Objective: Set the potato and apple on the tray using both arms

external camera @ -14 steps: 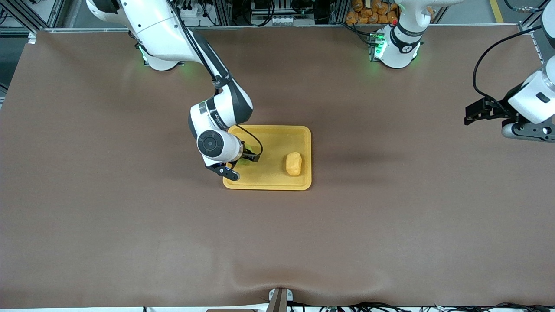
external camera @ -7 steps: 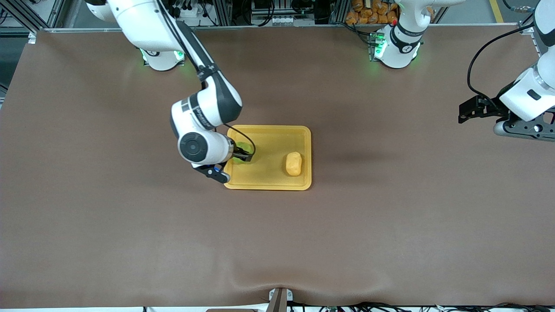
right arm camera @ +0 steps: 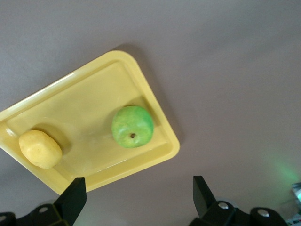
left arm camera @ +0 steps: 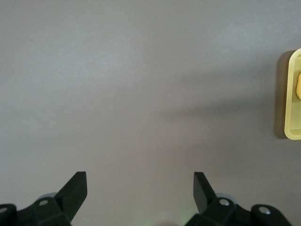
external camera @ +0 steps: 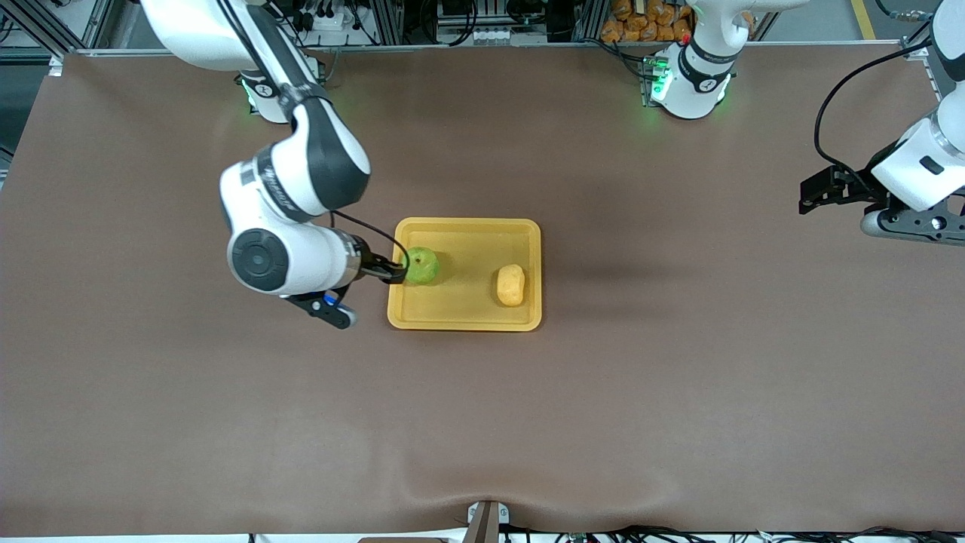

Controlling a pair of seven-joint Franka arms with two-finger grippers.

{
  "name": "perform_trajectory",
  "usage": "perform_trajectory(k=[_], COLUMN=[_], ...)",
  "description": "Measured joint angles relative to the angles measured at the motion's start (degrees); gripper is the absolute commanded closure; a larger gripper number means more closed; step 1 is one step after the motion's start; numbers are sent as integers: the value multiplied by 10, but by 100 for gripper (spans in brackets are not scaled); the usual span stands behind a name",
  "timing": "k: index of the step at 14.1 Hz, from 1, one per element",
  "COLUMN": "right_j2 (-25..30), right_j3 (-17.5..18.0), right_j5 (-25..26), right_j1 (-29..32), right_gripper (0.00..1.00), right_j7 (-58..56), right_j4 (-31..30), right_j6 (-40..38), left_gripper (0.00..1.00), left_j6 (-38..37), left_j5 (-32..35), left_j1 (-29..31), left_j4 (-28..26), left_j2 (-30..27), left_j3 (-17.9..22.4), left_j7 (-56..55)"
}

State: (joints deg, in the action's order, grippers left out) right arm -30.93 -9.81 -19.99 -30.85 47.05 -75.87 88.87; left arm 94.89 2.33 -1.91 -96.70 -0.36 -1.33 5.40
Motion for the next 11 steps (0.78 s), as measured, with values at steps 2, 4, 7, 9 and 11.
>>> perform_trajectory(k=[2, 4, 7, 9, 11], right_j2=[0, 0, 2, 3, 7], right_j3=[-1, -1, -2, -2, -1], right_j5=[4, 5, 5, 6, 19], right_j1=[17, 39, 73, 95, 113], right_gripper=[0, 0, 0, 0, 0], right_j7=[0, -1, -1, -2, -7], right_j4=[27, 54, 93, 112, 131], right_j6=[-27, -54, -92, -108, -121], left_gripper=[0, 0, 0, 0, 0], left_j6=[-7, -10, -11, -12, -12], left_j5=[0, 0, 0, 0, 0], left_j1=[0, 0, 0, 0, 0], left_j4=[1, 5, 17, 23, 29], left_j2=[0, 0, 0, 0, 0], left_j3=[0, 0, 0, 1, 2], left_j7=[0, 0, 0, 0, 0])
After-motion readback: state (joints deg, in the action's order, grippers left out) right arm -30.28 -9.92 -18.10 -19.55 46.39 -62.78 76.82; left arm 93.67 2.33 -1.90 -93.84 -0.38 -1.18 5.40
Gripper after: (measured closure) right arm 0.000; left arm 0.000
